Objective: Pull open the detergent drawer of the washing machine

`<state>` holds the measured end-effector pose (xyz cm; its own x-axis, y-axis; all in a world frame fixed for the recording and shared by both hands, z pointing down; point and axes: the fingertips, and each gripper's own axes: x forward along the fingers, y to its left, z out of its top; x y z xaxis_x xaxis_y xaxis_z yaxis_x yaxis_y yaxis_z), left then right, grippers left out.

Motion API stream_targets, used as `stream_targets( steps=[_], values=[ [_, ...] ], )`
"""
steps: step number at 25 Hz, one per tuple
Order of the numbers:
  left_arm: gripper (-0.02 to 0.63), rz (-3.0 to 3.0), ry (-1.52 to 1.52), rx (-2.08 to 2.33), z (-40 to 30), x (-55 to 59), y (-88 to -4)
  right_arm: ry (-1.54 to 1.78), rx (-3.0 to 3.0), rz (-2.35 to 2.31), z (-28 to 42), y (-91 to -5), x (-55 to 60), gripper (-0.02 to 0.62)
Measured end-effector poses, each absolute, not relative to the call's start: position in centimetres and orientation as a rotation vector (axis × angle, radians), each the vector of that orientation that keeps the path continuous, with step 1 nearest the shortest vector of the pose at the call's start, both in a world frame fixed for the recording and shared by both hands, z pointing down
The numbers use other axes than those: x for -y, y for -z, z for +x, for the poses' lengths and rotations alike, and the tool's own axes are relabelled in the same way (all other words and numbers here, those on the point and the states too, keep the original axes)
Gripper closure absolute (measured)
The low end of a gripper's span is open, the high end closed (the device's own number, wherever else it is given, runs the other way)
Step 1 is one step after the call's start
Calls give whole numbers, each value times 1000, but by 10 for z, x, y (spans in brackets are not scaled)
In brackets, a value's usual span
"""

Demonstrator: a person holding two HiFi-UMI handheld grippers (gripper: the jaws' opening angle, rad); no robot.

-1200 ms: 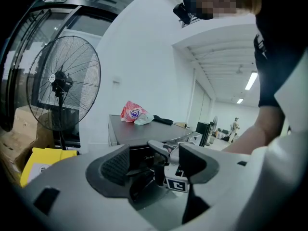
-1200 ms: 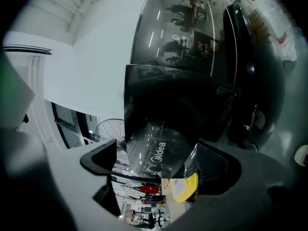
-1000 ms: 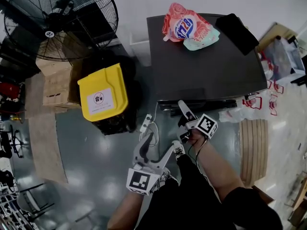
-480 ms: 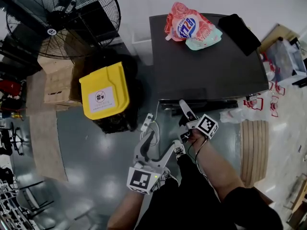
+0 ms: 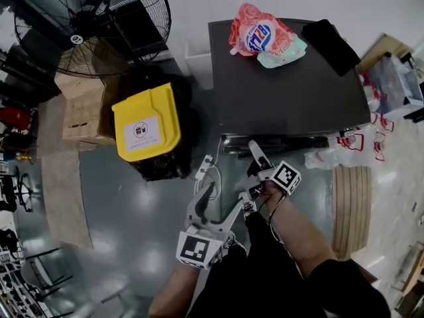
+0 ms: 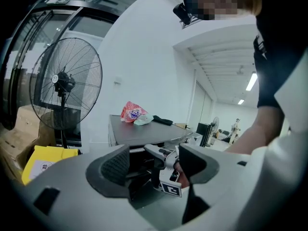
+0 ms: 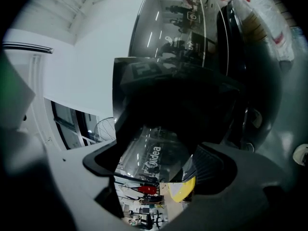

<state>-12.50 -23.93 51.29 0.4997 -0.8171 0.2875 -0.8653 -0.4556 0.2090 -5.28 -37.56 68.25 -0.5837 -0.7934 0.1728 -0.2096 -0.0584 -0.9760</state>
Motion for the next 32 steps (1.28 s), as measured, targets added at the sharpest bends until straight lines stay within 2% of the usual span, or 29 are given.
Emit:
stream_targets(
  steps=[32],
  values=[
    [311,2512,-236,1336,-110,106,-502,1662,-1714,-1073,-27,-684,224,120]
  ],
)
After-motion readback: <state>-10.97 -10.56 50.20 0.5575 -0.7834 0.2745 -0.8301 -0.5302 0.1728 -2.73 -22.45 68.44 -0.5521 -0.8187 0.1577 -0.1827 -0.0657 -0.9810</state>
